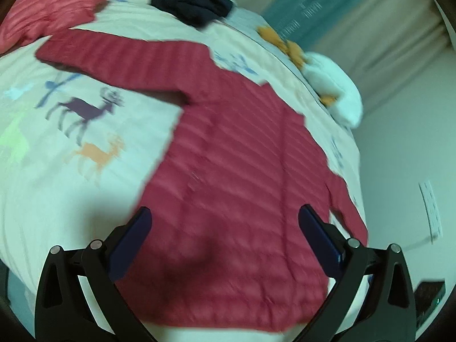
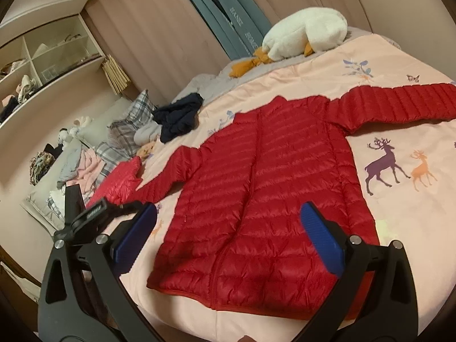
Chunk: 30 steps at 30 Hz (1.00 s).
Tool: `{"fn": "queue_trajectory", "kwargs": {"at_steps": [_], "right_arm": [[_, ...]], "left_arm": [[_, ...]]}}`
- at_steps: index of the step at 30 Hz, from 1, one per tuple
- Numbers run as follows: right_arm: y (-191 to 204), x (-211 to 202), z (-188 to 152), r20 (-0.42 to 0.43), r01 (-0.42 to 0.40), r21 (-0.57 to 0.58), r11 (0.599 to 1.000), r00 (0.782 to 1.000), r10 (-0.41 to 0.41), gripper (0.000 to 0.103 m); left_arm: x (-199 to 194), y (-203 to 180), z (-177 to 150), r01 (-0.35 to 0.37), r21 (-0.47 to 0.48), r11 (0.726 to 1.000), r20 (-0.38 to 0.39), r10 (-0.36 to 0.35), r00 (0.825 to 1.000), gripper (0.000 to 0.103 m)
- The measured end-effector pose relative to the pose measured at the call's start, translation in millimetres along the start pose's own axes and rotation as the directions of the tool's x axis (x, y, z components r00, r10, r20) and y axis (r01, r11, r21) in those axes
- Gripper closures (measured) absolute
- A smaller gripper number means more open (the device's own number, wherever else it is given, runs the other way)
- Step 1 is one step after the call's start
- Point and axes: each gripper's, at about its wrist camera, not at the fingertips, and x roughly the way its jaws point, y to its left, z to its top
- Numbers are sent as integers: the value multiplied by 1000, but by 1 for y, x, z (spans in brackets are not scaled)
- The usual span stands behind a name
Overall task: Fold large clothes
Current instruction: 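Reach the left tool to the jacket sleeve cuff and grasp it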
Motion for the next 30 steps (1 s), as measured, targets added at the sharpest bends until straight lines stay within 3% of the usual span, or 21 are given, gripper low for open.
{"fn": "queue_trajectory", "kwargs": {"at_steps": [3, 6, 11, 14, 18, 24, 28, 30], "right_arm": [[-5, 15, -3, -34, -5, 19, 1000, 999, 6, 2], [-11, 30, -5, -61, -6, 30, 1000, 998, 8, 2], [-7, 49, -3, -100, -1, -9, 1000, 995, 0, 2], [-1, 60, -1, -112, 10, -44, 999, 994, -15, 2], [6, 73, 2, -127, 19, -73, 997, 992, -28, 2], [3, 98, 6, -162, 45, -63, 997, 985, -55, 2], [1, 106, 7, -174, 57, -64, 996, 983, -67, 2], [2, 109, 8, -174, 64, -74, 995, 982, -76, 2]], "left_arm": [[8, 40, 27, 4, -100, 995, 63, 2, 998, 1], [18, 90, 61, -3, -230, 973, 94, 25, 995, 1], [23, 145, 106, 12, -332, 943, 168, 47, 985, 1], [27, 184, 129, 49, -408, 912, 208, 40, 977, 1], [35, 228, 154, 144, -515, 845, 256, -9, 967, 1], [44, 253, 176, 219, -541, 812, 315, -46, 948, 1], [51, 256, 192, 193, -551, 812, 324, -5, 946, 1], [53, 258, 199, 158, -562, 812, 324, 40, 945, 9]]}}
